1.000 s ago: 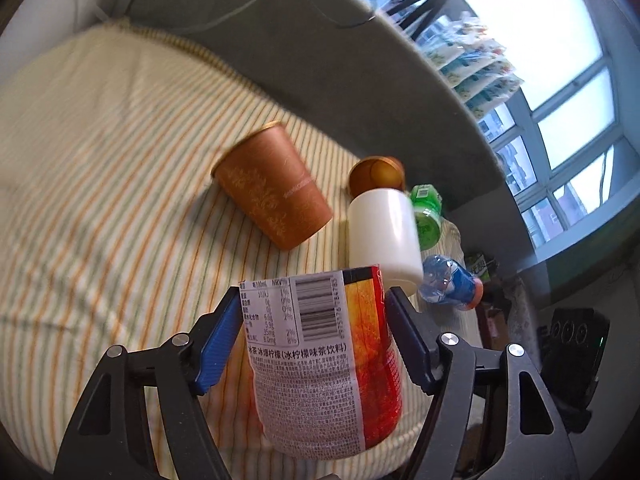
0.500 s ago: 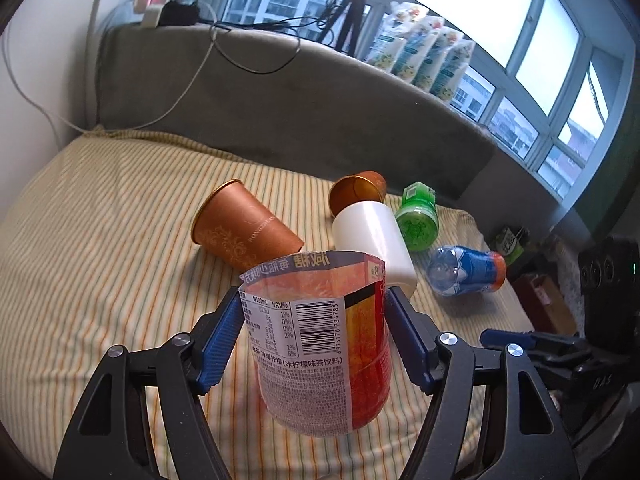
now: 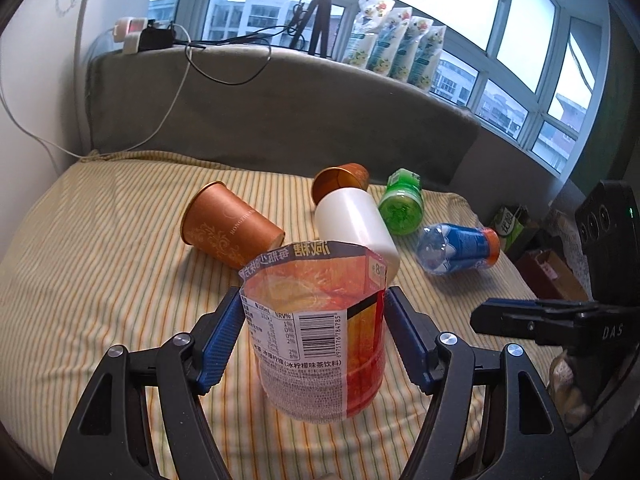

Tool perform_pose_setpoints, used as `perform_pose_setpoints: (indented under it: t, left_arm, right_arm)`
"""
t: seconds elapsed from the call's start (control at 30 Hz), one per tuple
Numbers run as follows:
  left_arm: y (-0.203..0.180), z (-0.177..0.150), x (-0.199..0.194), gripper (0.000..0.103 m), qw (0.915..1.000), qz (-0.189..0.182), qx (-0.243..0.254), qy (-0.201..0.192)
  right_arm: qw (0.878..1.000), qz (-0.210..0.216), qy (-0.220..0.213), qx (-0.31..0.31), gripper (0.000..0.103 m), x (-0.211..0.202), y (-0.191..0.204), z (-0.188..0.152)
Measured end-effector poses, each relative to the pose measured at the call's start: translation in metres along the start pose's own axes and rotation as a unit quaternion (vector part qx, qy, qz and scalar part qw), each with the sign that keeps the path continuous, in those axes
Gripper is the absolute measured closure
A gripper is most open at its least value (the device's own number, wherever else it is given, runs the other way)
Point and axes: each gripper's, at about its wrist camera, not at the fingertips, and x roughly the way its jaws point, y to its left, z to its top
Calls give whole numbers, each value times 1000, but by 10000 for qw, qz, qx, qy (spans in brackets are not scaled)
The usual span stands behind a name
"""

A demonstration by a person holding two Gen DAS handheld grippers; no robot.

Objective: Flip cup upright
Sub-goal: 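Rotate the red container with the left gripper until its open end faces up, then lower the upright red container onto the bedspread and open the left gripper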

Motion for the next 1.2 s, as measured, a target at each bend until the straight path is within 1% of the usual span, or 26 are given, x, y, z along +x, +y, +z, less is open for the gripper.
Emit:
perform_pose_setpoints:
  t: [0.5, 0.6, 0.7, 0.83, 1.0, 1.2]
  left_arm:
    - [-22, -16, -9, 32, 9994, -172, 285, 79]
    - [-22, -17, -11, 30, 9992, -207, 309, 111]
    - [-23, -20, -13, 25, 9991, -225, 333, 149]
    - [-24, -23, -16, 23, 9988, -223, 407, 176]
    - [-18, -25, -23, 23, 9990, -143, 400, 110]
    - [-12, -26, -34, 23, 9991, -116, 410, 13]
  right_arm:
    - [9997, -44, -239, 57, 9, -19, 0, -6]
    - [9995, -76, -294, 40, 9, -23, 0, -8]
    - [9993, -98, -354, 5, 9, -26, 2, -9]
    - [9985, -185, -493, -113, 9, -31, 7, -11]
    - [9966, -318, -704, -287, 9, -35, 15, -14]
    - [9912, -550, -1042, -595, 9, -39, 28, -18]
